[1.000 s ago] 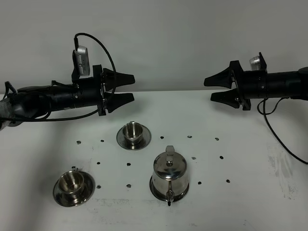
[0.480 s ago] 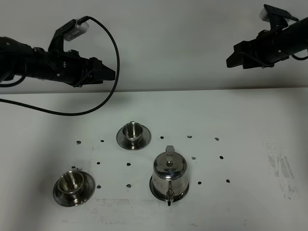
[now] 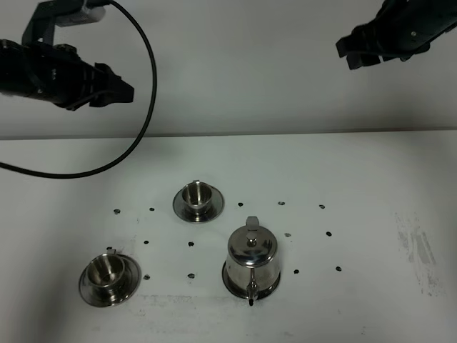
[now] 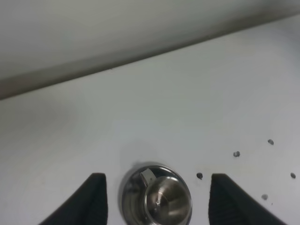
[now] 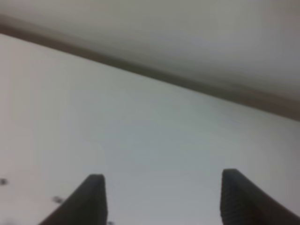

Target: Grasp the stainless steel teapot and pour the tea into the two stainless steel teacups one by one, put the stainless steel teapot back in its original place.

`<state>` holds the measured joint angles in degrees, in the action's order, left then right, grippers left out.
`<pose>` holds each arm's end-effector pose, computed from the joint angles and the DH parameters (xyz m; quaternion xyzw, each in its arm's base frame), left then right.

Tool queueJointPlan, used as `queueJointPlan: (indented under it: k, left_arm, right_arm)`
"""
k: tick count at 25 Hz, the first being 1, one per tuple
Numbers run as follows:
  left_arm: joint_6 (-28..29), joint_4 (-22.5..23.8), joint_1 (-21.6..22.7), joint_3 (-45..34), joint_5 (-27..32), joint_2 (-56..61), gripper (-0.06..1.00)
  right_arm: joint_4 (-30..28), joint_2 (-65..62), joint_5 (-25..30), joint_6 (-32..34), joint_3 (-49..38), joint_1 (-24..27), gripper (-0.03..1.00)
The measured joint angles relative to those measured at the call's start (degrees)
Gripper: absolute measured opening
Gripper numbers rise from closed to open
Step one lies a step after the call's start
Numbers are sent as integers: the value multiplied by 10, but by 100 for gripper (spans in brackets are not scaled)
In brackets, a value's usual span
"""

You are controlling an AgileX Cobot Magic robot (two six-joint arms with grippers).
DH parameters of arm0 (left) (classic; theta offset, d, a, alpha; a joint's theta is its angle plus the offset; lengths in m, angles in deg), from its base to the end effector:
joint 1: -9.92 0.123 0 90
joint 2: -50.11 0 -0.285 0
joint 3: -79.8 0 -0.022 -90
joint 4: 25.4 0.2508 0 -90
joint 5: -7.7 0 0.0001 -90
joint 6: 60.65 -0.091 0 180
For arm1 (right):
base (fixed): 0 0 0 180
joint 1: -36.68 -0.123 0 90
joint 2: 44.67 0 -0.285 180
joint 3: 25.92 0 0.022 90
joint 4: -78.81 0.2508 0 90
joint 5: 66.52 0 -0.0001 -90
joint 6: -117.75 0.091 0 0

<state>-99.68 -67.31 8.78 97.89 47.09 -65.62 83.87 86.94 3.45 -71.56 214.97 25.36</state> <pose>0.4383 -0.0474 0.3162 0.1349 0.8759 -0.1844 0.4249 0.4654 0.1009 0.3695 -0.1682 0.9257 0.0500 0.3352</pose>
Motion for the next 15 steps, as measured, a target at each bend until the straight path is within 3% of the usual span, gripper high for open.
queueJointPlan:
  k: [4, 7, 11, 15]
  left_arm:
    - [-66, -32, 0, -157, -122, 139, 50]
    - [-98, -52, -1, -262, -192, 237, 50]
    - [-107, -51, -1, -351, -213, 347, 50]
    - [-84, -12, -1, -425, -186, 443, 50]
  right_arm:
    - [1, -89, -4, 6, -65, -14, 50]
    - [8, -166, -65, 10, -164, -17, 48]
    - [32, -275, -177, 1, -333, -25, 48]
    - [47, -359, -250, -15, -464, -46, 48]
